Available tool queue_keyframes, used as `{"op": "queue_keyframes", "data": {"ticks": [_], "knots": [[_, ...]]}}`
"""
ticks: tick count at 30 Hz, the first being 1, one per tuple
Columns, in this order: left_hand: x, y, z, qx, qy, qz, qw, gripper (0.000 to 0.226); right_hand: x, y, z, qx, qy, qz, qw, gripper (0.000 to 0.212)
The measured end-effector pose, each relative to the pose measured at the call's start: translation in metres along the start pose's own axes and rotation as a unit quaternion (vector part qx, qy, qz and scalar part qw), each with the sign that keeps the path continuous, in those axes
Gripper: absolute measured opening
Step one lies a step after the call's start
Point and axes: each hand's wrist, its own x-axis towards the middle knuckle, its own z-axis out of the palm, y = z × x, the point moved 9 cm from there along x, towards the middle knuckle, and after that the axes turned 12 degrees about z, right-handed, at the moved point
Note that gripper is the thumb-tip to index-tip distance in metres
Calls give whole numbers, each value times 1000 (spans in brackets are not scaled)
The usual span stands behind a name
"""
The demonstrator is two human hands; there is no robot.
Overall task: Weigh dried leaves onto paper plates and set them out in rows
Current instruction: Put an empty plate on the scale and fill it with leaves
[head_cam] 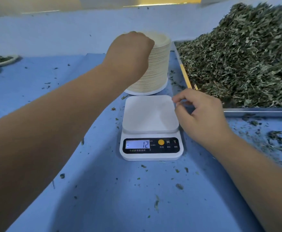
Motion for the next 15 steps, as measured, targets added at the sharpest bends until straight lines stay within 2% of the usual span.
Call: {"op": "queue_keyframes", "data": {"ticks": [8, 15], "knots": [[2, 4, 2, 16, -11, 55, 998, 21, -3, -4, 7, -7, -8, -43, 999, 21], [5, 7, 3, 48, -30, 87, 995, 18, -5, -3, 10, -7, -20, -47, 999, 22]]}}
